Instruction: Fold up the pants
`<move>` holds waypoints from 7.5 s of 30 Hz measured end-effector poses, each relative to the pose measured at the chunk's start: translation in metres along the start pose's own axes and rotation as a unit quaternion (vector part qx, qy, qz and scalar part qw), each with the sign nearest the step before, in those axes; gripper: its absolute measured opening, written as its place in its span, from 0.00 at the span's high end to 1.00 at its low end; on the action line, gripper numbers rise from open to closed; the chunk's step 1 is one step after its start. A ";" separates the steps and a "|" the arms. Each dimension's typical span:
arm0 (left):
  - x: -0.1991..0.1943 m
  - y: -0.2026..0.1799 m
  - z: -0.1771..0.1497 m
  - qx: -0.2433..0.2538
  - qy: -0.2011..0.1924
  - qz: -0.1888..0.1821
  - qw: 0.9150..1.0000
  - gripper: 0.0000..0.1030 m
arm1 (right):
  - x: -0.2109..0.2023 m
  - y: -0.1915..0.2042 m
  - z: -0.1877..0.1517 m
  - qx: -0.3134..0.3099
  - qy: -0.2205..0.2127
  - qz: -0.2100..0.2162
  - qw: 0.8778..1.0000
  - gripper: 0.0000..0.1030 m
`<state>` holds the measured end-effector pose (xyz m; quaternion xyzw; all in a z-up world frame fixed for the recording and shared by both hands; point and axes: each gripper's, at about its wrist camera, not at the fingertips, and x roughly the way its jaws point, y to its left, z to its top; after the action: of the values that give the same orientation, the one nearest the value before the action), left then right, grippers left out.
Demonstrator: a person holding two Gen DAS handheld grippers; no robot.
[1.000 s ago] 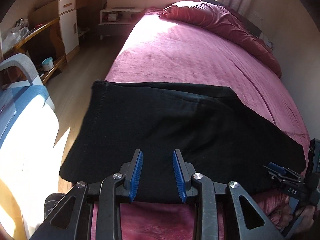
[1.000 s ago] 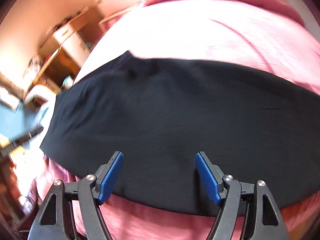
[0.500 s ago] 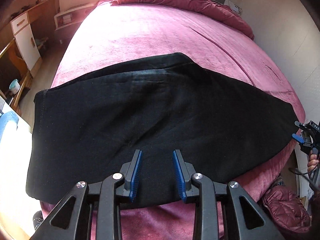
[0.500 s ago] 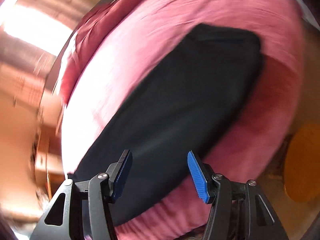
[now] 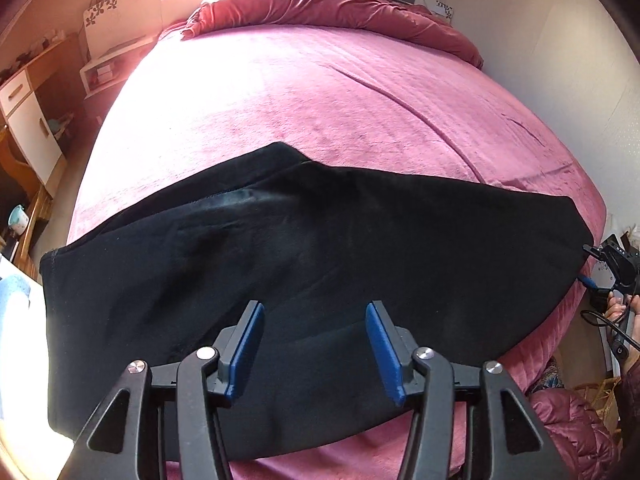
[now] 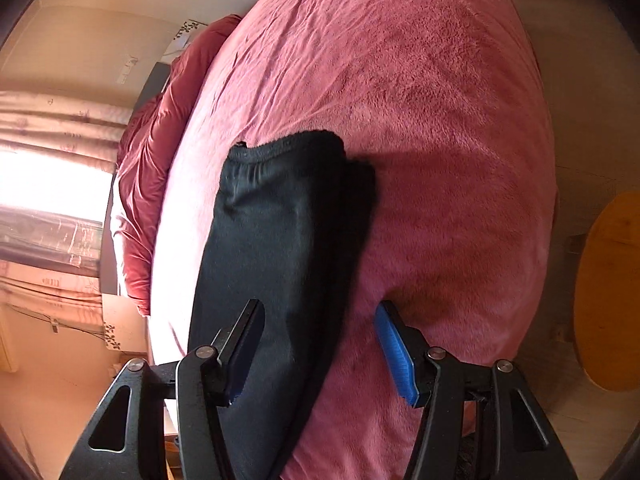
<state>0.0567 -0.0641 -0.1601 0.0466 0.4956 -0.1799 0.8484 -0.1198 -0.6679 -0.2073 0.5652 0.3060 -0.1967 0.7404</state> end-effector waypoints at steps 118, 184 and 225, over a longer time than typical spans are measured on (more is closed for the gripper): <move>0.043 0.008 0.070 -0.164 0.104 -0.284 0.939 0.89 | 0.110 0.180 -0.254 -0.484 0.120 -0.167 0.851 0.80; 0.021 -0.025 0.037 -0.019 0.065 -0.175 0.982 0.77 | 0.188 0.312 -0.229 -0.514 0.112 -0.109 0.844 0.71; -0.071 0.068 -0.015 -0.109 -0.045 -0.023 0.993 0.75 | 0.159 0.265 -0.432 -0.624 0.251 -0.026 0.740 0.69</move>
<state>0.0368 0.0220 -0.1134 -0.0658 0.4749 -0.1459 0.8654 0.0668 -0.1706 -0.1996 -0.0023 0.5494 0.1677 0.8186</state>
